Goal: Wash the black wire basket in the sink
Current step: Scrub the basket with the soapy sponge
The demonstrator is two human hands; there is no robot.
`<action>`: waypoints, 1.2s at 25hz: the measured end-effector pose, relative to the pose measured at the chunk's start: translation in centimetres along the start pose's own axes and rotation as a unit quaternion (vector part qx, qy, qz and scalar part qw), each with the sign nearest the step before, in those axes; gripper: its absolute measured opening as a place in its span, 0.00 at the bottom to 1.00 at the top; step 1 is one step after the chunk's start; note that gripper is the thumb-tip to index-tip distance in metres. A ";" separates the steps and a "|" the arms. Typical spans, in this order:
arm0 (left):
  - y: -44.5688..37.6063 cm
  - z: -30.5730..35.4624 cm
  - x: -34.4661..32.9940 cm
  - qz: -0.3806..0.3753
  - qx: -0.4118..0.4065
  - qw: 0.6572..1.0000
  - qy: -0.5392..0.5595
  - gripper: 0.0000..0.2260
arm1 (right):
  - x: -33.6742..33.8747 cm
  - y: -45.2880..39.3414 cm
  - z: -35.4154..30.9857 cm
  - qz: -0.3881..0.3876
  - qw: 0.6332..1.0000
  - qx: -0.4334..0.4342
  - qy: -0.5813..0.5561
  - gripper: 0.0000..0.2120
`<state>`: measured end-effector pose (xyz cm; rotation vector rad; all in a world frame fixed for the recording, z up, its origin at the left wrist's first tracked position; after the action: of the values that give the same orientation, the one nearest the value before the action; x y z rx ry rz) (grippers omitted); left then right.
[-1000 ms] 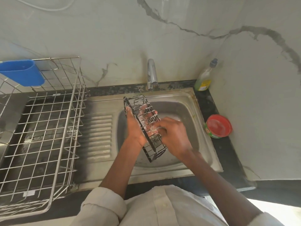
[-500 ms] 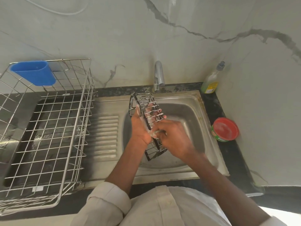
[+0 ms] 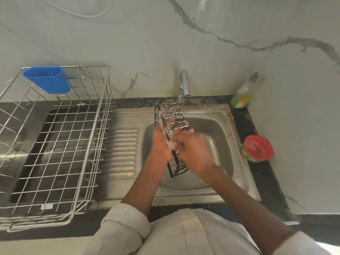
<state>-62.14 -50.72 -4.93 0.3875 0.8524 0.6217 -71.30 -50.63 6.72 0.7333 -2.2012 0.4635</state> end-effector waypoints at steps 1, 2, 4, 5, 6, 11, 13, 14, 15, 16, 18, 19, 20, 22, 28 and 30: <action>-0.3 -0.3 0.6 0.006 0.011 1.000 0.008 0.27 | -0.4 1.4 0.4 -0.012 1.000 0.012 -0.005 0.12; -0.3 -0.6 1.0 0.017 0.022 1.000 0.007 0.30 | -0.6 2.2 1.4 -0.019 1.000 0.010 -0.002 0.13; -0.5 -0.4 1.5 0.041 0.018 0.999 -0.003 0.34 | 0.3 2.4 3.8 0.023 0.999 -0.038 0.005 0.12; -0.6 -0.3 1.8 0.048 0.011 0.999 -0.017 0.35 | 1.4 2.4 5.2 0.061 0.995 -0.084 0.004 0.10; -0.6 -0.2 1.7 0.049 0.002 0.998 -0.027 0.36 | 2.3 2.4 6.4 0.093 0.986 -0.136 -0.007 0.09; 0.5 -0.2 0.1 0.008 -0.022 0.991 -0.133 0.21 | 2.2 1.3 8.5 0.114 0.947 -0.257 -0.154 0.06; 0.9 -0.8 -0.5 -0.009 -0.009 0.979 -0.202 0.21 | 2.4 1.0 8.9 0.118 0.944 -0.263 -0.158 0.06; 1.2 -1.0 -1.0 -0.017 -0.004 0.973 -0.231 0.21 | 2.4 0.9 9.2 0.120 0.942 -0.268 -0.162 0.06; 1.5 -1.1 -1.3 -0.021 -0.003 0.968 -0.248 0.21 | 2.4 0.9 9.5 0.121 0.941 -0.272 -0.163 0.06; 1.7 -1.3 -1.5 -0.026 -0.002 0.967 -0.254 0.21 | 2.5 1.0 9.6 0.124 0.941 -0.273 -0.159 0.07; 1.7 -2.2 -1.3 -0.035 0.013 0.974 -0.222 0.24 | 2.8 0.7 9.5 0.129 0.948 -0.260 -0.133 0.07; 1.7 -2.8 -1.0 -0.035 0.034 0.982 -0.182 0.26 | 2.9 0.5 9.3 0.128 0.953 -0.249 -0.112 0.08; 1.6 -3.4 -0.7 -0.039 0.053 0.987 -0.143 0.28 | 3.0 0.4 8.8 0.131 0.959 -0.234 -0.091 0.09; 1.3 -4.6 -0.7 -0.062 0.086 0.992 -0.062 0.36 | 2.9 0.0 6.8 0.138 0.974 -0.178 -0.016 0.11; 0.7 -3.7 -2.2 -0.129 0.048 0.990 0.004 0.45 | 1.3 -2.7 2.1 0.075 0.995 -0.063 -0.020 0.11; 0.2 -3.6 -2.1 -0.134 0.036 0.990 -0.017 0.50 | 1.7 -4.4 1.8 0.057 0.996 -0.071 0.023 0.09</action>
<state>-66.16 -51.67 -5.80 0.3398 0.8774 0.3358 -70.42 -55.61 7.28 0.5192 -2.2143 0.3714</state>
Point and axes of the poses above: each hand's wrist, its own y-axis away from the middle knuckle, its own x-axis out of the back of the hand, z = x × y, the point moved 10 cm from there along -y, towards the middle knuckle, and after that the axes turned 2 degrees about -x, right-handed, at the moved point
